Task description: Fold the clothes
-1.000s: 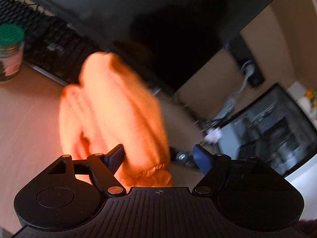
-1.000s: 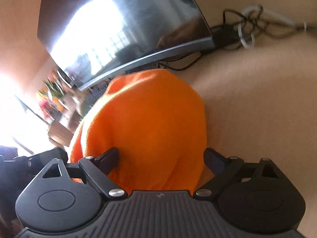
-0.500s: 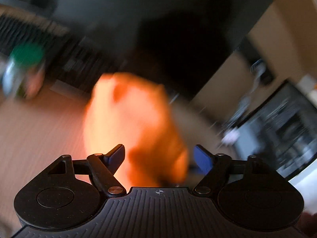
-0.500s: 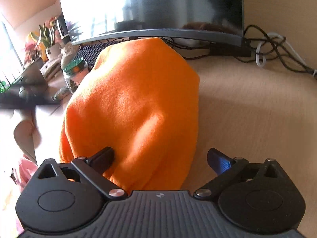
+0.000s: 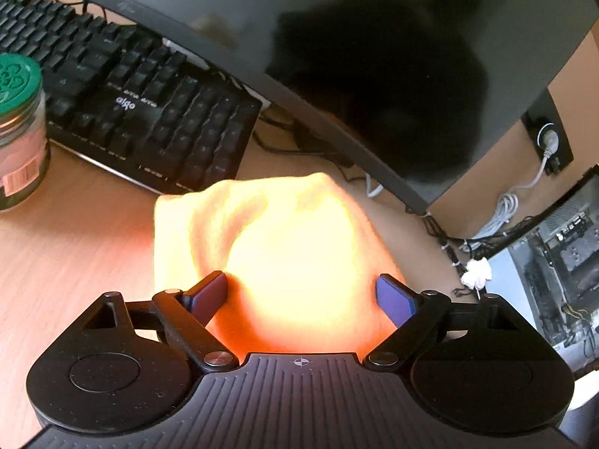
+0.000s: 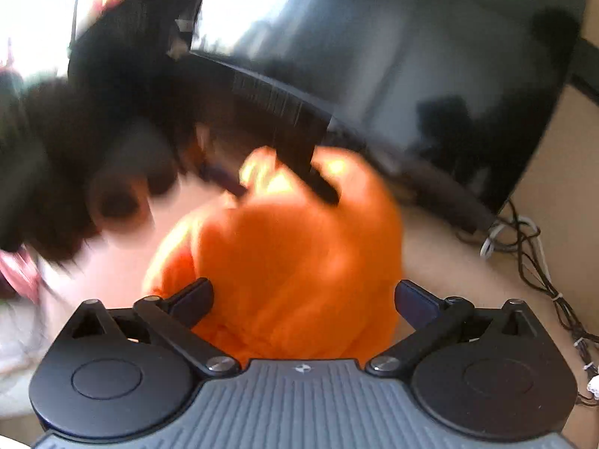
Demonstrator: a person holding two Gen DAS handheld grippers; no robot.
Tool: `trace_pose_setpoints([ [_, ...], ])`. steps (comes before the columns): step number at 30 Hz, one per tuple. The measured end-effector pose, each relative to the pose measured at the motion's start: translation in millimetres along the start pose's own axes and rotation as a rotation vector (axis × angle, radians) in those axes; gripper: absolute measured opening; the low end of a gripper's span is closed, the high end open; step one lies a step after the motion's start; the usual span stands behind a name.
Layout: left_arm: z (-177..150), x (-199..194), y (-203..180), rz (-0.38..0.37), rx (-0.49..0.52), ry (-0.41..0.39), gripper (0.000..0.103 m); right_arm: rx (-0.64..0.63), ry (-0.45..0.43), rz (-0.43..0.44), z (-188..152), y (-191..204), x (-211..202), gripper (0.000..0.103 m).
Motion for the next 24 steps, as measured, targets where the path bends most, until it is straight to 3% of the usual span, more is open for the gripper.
trace_pose_setpoints([
  [6,-2,0,0,-0.003,0.009,0.002,0.092,0.1,0.042,0.078,4,-12,0,0.103],
  [11,-1,4,2,-0.012,0.013,0.006,0.092,0.399,0.071,0.3,5,-54,-18,0.103],
  [14,-1,5,2,-0.018,0.014,0.008,0.092,0.565,0.163,0.301,-17,-71,-1,0.103],
  [16,-2,5,2,-0.034,0.005,0.014,0.092,0.688,0.202,0.369,-30,-77,9,0.102],
  [20,0,3,5,-0.048,-0.015,0.018,0.094,0.794,0.11,0.522,-12,-82,-12,0.099],
  [22,3,3,10,-0.076,-0.066,0.021,0.094,0.735,0.064,0.506,2,-85,-25,0.099],
  [24,5,4,16,-0.099,-0.113,0.025,0.094,0.587,0.107,0.336,0,-83,-17,0.099],
])
Point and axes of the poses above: each gripper's, at about its wrist camera, not at the fingertips, and x roughly the way its jaws point, y to its left, z to its top, the point moved 4 cm from there along x, roughly the way its jaws point, and after that the axes turned 2 degrees about y, right-handed, at the moved point
